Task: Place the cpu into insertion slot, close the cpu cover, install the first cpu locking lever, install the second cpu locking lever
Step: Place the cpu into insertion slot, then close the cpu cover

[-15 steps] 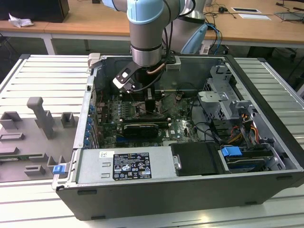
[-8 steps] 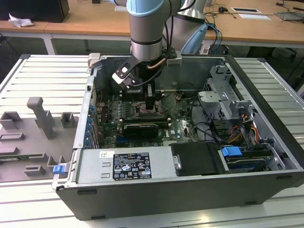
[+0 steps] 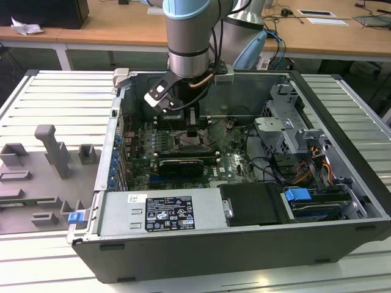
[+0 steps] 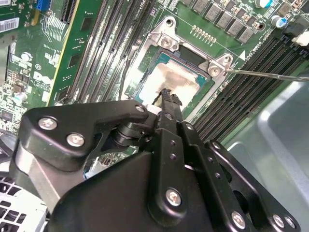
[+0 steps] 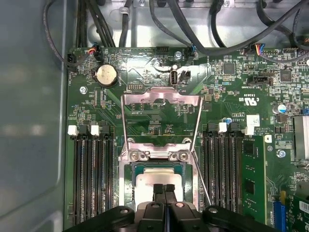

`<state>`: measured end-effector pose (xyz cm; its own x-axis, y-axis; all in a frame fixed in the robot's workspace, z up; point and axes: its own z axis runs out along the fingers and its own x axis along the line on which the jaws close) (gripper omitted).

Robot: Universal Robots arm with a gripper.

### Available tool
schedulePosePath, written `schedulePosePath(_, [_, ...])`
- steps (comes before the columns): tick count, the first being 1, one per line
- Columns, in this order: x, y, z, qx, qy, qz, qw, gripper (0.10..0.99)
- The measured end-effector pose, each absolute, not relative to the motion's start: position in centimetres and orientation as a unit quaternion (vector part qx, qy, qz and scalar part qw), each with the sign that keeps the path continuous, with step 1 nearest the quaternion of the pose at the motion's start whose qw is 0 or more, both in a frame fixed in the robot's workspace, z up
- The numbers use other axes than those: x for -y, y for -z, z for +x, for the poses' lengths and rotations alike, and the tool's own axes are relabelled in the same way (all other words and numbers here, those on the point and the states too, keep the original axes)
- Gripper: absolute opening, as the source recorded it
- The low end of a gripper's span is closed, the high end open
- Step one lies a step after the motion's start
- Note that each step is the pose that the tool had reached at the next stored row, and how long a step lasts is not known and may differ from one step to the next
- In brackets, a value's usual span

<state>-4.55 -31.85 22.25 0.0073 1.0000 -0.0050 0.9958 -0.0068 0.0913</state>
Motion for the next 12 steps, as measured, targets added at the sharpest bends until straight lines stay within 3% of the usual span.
schedulePosePath(12, [31.85, -22.76, -4.55, -0.704, -0.030, 0.709, 0.034, 0.106])
